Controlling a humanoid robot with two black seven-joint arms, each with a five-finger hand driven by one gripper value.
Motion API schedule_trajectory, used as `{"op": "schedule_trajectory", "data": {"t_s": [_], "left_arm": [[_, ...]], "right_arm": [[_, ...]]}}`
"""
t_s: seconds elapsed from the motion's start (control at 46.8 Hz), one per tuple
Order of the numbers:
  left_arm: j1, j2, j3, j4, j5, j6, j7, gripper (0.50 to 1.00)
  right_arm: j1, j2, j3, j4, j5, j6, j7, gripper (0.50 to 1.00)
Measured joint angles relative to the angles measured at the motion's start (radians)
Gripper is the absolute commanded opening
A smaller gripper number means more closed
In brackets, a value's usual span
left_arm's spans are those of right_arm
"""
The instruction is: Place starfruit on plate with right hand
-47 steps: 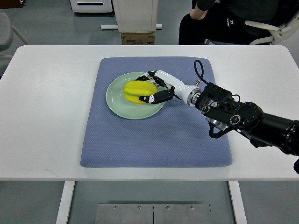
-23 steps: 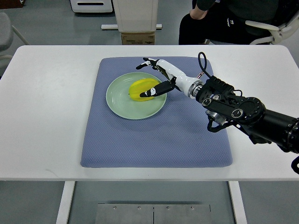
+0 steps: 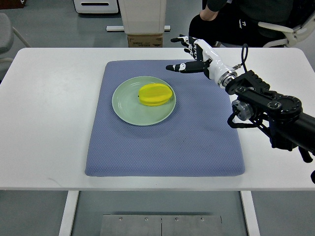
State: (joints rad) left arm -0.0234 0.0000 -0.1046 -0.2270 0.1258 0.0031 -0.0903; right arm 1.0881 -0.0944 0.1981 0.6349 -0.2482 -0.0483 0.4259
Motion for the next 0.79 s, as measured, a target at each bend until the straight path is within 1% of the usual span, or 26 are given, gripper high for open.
{"op": "schedule_trajectory", "data": {"t_s": [0.235,0.513,0.663,0.791], "left_arm": [[0.000,0.000,0.000,0.000,0.000,0.000,0.000,1.000],[0.000,0.000,0.000,0.000,0.000,0.000,0.000,1.000],[0.000,0.000,0.000,0.000,0.000,0.000,0.000,1.000],[0.000,0.000,0.000,0.000,0.000,0.000,0.000,1.000]], "right_arm": [[-0.098,-0.020,0.235,-0.006,0.163,0.001,-0.006,1.000],[-0.187,-0.067,0.430,-0.012,0.176,0.001,-0.087,1.000],[-0.227,-0.071,0.525,-0.018,0.176,0.001,-0.100,1.000],[-0.253,-0.071,0.533,-0.018,0.176,0.009,-0.100,1.000]]}}
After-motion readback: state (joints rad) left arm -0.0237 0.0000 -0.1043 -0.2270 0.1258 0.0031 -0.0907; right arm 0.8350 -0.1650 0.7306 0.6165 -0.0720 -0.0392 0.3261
